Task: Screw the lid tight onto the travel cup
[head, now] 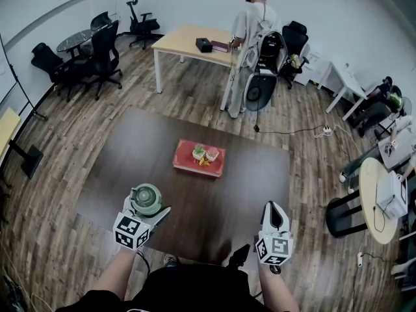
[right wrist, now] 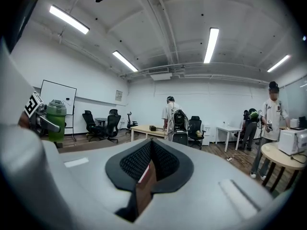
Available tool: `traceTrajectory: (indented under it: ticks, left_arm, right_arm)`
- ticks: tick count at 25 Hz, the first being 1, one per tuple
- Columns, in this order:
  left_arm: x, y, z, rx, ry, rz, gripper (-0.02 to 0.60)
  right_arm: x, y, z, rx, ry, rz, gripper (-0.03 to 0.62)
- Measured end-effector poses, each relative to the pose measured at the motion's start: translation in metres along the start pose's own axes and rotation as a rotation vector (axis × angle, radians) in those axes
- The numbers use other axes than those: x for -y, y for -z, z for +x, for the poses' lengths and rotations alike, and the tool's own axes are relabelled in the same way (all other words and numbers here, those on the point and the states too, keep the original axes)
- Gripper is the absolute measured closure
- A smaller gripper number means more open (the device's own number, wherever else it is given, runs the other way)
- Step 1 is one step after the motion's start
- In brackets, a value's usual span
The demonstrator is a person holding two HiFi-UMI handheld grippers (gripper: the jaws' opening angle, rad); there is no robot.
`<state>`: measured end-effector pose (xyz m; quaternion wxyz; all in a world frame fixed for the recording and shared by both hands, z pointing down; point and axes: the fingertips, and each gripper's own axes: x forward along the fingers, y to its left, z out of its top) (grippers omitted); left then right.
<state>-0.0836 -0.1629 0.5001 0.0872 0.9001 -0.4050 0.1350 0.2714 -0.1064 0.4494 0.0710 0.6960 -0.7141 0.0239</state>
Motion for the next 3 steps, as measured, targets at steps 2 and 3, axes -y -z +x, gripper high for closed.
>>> traceTrajectory:
  ticks: [2, 3]
  left_arm:
    - [0.0016, 0.0007, -0.0002, 0.001, 0.002, -0.002, 0.158]
    - [0.0025, 0.0013, -0.0004, 0.002, 0.003, -0.003, 0.158]
  right_arm:
    - [-0.0012, 0.0020, -0.0013, -0.002, -0.005, -0.001, 0.586]
    - [-0.0017, 0.0031, -0.0021, -0.003, -0.008, -0.001, 0.586]
